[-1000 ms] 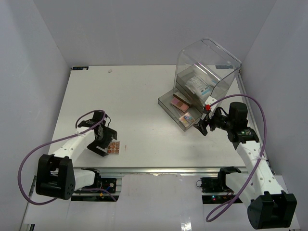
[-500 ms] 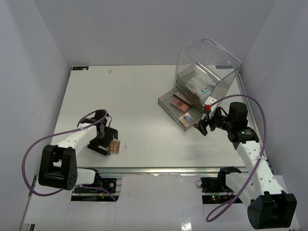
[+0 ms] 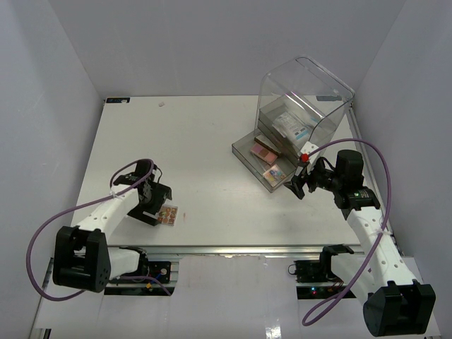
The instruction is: Organize the makeup
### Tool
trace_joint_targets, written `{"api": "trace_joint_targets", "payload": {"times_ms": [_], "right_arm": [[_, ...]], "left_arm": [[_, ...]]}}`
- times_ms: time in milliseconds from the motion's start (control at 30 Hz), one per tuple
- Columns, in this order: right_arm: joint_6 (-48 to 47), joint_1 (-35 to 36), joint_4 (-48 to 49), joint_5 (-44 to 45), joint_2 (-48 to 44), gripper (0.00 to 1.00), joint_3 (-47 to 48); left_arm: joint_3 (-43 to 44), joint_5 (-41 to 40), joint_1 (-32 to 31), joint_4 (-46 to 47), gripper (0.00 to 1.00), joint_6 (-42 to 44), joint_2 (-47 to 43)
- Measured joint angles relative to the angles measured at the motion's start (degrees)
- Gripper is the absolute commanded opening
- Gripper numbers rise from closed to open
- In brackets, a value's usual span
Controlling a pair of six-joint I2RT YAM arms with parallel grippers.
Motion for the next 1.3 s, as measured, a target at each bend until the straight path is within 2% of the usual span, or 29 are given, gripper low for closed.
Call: {"api": "trace_joint_targets", "payload": {"times_ms": [667,800,1000,1167,1233,1300], "right_arm": [[0.0,-0.3,0.0,0.0,0.0,0.90,0.0],[0.0,-0.3,0.0,0.0,0.0,0.90,-0.1],[0.0,-0.3,0.0,0.0,0.0,0.90,-0.1],[0.0,-0.4,0.0,0.0,0.0,0.90,-0.1],[0.0,-0.4,0.0,0.0,0.0,0.90,-0.1],[0.0,-0.4,0.0,0.0,0.0,0.90,-0.1]], "left_arm": [[0.3,0.7,0.0,1.1,0.98,0.9,7.7],[0.5,0.9,0.0,1.3,0.94,1.3,8.0],[0.6,1.6,0.0,2.2,0.65,2.3,8.0],[0.1,2.9,0.0,4.9,0.30,2.9,6.5],[0.1,4.2,0.0,6.3,0.22,3.3,5.4],[0.1,5.7,0.0,7.7,0.17,4.0,4.3]]}}
